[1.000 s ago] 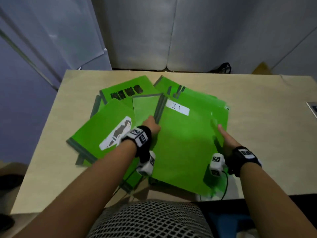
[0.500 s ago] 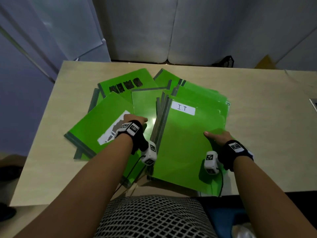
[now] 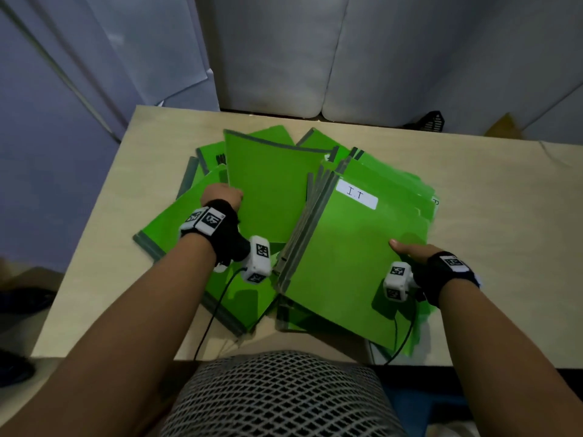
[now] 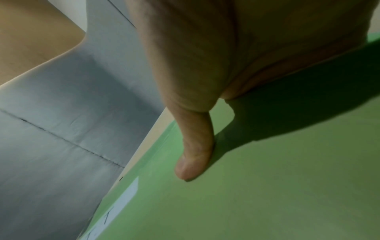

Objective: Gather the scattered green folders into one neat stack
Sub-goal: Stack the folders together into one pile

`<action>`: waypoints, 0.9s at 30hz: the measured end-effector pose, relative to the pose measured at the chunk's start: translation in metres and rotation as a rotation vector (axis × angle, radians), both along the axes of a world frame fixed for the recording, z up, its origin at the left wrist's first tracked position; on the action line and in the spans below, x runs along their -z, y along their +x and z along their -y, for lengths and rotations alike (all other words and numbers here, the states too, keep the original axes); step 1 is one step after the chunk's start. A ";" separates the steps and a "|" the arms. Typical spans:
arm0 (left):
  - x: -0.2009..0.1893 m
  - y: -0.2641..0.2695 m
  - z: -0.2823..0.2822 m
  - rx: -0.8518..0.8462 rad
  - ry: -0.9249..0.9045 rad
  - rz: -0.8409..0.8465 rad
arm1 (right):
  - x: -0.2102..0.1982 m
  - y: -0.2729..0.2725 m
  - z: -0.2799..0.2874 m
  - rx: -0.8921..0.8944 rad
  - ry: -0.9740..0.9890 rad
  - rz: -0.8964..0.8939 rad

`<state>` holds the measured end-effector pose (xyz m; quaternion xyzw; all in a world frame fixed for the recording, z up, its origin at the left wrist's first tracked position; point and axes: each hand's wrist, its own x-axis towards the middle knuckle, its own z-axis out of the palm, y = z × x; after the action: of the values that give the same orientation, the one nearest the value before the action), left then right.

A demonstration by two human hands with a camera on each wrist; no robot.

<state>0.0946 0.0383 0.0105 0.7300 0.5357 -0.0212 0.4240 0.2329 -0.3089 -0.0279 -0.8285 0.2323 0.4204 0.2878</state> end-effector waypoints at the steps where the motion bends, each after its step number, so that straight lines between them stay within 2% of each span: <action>1: 0.000 -0.011 -0.002 0.006 -0.028 -0.035 | -0.002 -0.001 0.000 0.000 -0.004 0.000; 3: 0.007 -0.033 0.002 0.034 -0.112 -0.121 | -0.008 -0.001 0.000 -0.027 -0.009 0.017; 6: 0.020 -0.061 0.019 0.126 -0.333 -0.323 | -0.016 0.002 0.005 -0.086 -0.049 0.031; 9: 0.019 -0.071 0.033 0.444 -0.426 -0.554 | -0.022 0.002 0.007 -0.159 -0.087 0.056; 11: 0.012 -0.059 0.027 0.567 -0.319 -0.614 | -0.022 0.000 0.008 -0.172 -0.097 0.077; 15: -0.009 -0.007 -0.002 0.579 0.154 -0.396 | -0.013 -0.013 0.004 -0.064 -0.090 0.098; 17: -0.009 0.018 -0.013 0.610 0.301 -0.335 | -0.010 -0.015 0.003 -0.078 -0.105 0.130; 19: 0.000 0.032 -0.018 0.652 0.350 -0.384 | -0.006 -0.011 0.003 -0.072 -0.070 0.173; 22: 0.025 0.037 -0.017 0.695 0.314 -0.488 | 0.001 -0.003 0.004 -0.026 -0.010 0.204; 24: 0.041 0.035 -0.016 0.715 0.352 -0.512 | 0.000 -0.005 0.004 -0.043 -0.056 0.170; 27: 0.047 0.037 -0.020 0.657 0.348 -0.489 | 0.001 -0.008 0.007 -0.079 -0.136 0.136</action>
<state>0.1314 0.0578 -0.0364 0.8954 0.3557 -0.2363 0.1263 0.2252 -0.3161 -0.0291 -0.8813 0.2074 0.3574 0.2294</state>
